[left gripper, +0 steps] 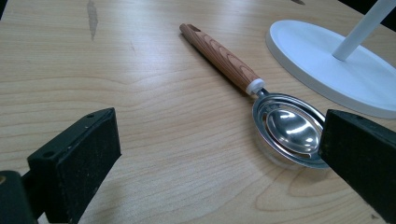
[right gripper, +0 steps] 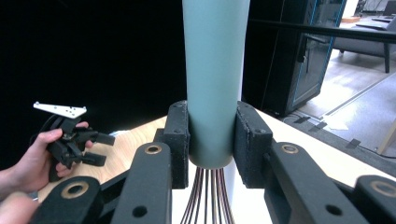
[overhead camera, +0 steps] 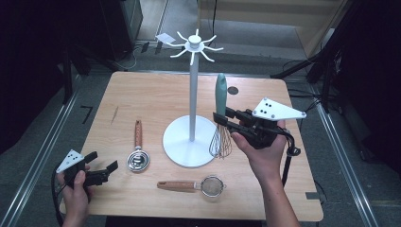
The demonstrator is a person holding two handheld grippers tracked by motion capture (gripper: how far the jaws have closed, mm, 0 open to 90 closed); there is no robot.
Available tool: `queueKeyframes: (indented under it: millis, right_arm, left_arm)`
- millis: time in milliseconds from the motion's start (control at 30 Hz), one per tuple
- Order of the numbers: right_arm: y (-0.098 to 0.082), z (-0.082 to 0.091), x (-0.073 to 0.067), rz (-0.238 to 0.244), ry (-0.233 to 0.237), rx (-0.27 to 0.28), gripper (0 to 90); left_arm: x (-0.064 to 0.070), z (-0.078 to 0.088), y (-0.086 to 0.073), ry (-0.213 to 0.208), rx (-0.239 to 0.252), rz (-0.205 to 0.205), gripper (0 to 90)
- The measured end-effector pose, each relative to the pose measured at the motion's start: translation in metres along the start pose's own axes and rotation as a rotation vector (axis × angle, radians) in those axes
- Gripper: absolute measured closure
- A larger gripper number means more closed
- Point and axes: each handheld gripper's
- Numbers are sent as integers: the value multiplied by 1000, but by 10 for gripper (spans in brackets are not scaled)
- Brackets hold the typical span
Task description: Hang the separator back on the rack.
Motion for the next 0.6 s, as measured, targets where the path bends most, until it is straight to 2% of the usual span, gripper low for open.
queueKeyframes:
  millis: [600]
  right_arm:
    - [19, -8, 2, 8, 22, 29, 711]
  left_arm:
    - [0, 0, 0, -3, 3, 2, 0]
Point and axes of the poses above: each handheld gripper's, and its own axes: z roughly backward along the jaws, y roughly out of its top, x roughly to its right, and after that the axes turned 9 degrees about y, right-handed
